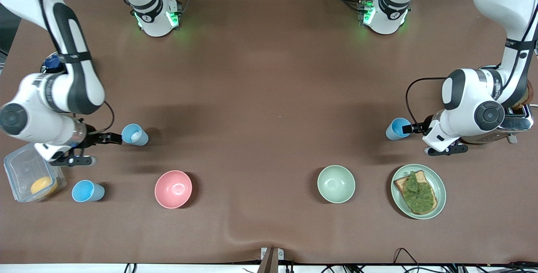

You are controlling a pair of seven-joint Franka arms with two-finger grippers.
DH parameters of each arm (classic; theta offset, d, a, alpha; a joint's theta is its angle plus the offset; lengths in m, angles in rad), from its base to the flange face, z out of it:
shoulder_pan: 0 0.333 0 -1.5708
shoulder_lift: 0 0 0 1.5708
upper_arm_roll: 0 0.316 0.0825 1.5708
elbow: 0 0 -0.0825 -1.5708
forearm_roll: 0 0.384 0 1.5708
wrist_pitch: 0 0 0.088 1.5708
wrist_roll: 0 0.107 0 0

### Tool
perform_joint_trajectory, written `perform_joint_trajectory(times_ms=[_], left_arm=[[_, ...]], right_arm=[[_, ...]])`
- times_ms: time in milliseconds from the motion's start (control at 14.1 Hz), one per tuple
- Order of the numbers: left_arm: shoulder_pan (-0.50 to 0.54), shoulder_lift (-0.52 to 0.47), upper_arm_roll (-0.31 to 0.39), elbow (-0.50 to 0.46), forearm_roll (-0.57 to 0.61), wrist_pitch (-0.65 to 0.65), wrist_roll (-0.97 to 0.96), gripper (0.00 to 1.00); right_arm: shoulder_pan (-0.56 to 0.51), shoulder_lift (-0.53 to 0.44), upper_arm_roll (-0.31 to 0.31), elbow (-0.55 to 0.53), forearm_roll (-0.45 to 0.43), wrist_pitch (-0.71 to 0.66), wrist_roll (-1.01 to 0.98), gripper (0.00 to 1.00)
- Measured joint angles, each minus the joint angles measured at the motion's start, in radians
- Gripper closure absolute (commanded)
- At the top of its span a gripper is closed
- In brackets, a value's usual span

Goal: Stack blue cups with both arms
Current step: 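Grasp the blue cup with the left gripper while the right gripper grasps another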

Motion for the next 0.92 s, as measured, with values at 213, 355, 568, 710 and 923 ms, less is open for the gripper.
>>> perform_joint_trajectory(times_ms=[213,355,568,710,923], left_arm=[[0.000,0.027,0.000,-0.001,0.000,0.010,0.000,0.12],[0.000,0.052,0.000,-0.002,0.000,0.011,0.000,0.83],[0.000,0.076,0.000,-0.001,0.000,0.018,0.000,1.00],[0.000,0.077,-0.001,0.004,0.000,0.023,0.000,1.00],[0.000,0.069,-0.007,0.021,0.000,0.031,0.000,1.00]], right_arm=[[0.001,0.003,0.001,-0.096,0.000,0.090,0.000,0.00],[0.001,0.017,0.002,-0.128,0.000,0.131,0.000,0.00],[0.005,0.054,0.005,-0.146,0.000,0.158,0.000,0.71],[0.011,0.060,0.007,-0.145,0.000,0.160,0.000,1.00],[0.028,0.060,0.009,-0.138,0.000,0.160,0.000,1.00]])
